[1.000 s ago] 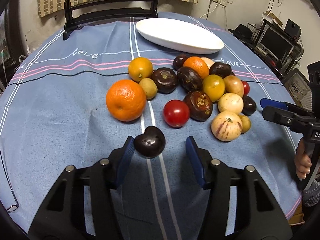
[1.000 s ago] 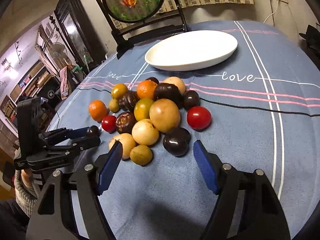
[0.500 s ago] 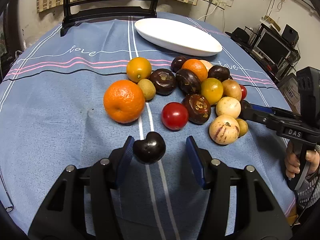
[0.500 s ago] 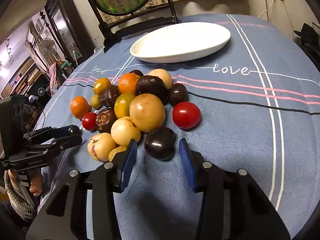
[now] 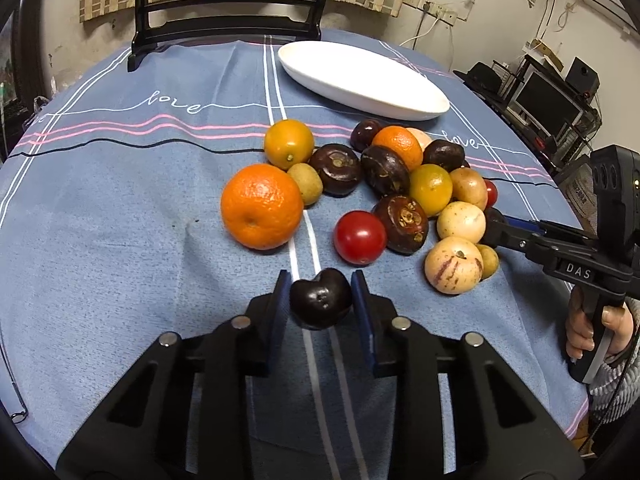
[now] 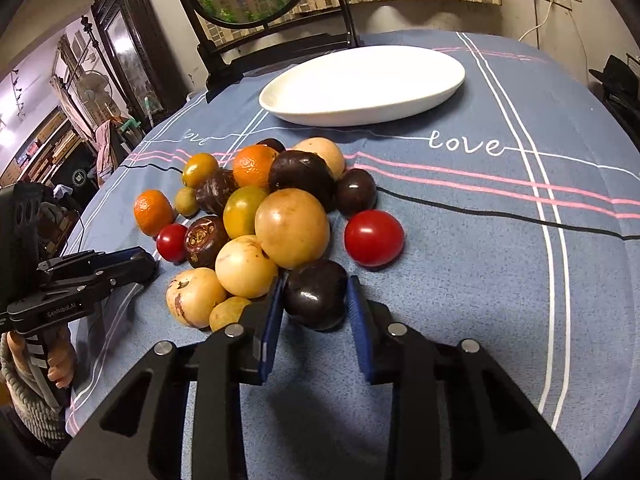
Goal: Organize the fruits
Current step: 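Grasp the dark heart-shaped fruit with the left tool while the right tool grasps a dark round plum, then place the dark plum on the white plate with the right tool while the left tool lifts its fruit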
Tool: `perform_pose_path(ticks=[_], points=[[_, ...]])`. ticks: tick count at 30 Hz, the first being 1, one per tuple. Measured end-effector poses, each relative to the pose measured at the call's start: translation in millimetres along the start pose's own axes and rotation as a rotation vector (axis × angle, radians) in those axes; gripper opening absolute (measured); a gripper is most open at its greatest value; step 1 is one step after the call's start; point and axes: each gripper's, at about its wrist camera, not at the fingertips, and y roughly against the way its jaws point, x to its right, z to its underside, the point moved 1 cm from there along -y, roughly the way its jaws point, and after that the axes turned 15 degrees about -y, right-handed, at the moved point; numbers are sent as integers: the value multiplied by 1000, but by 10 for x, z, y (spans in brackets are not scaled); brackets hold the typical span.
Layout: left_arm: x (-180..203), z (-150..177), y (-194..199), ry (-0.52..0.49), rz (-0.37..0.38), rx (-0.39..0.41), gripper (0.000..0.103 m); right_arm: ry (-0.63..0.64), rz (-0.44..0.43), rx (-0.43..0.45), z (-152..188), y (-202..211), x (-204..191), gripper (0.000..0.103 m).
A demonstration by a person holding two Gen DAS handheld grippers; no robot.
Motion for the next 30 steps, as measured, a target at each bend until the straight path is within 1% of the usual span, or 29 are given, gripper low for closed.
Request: perform_pose_path(ticks=[8,12,14,18,21,24,25,27,30], points=[[62,40,51,-12,9,17,30,-3,-9,30,-16,57,-13,32],[118,16,148,-31,-21,46,30,-3,-15,68,-16,143,-18,32],[122,-47,207,-30,-20,60,30,-8,-15,89,-18,199,-12,32],[109,-399,327,-50,-34,96,30,-31,-29,131,-118,344,11,32],[151,-819,346,-93,-48,126,30,-36,-29,163,-338,435,-10,32],[184,-1184,232,-113,-42,133,31,-41,-31,192,-650,457,-55,32],[184,-1276,172,-114,-39,130,31,-47,-29,198,-800,407,-74,32],[161,-1463,-26,-107,-29,116,31,-58,-30,201,-967,305,-85,32],[67,-1644,-320,-80,-15,79,31,-98,-43,160,-1237,-34,-47,32]])
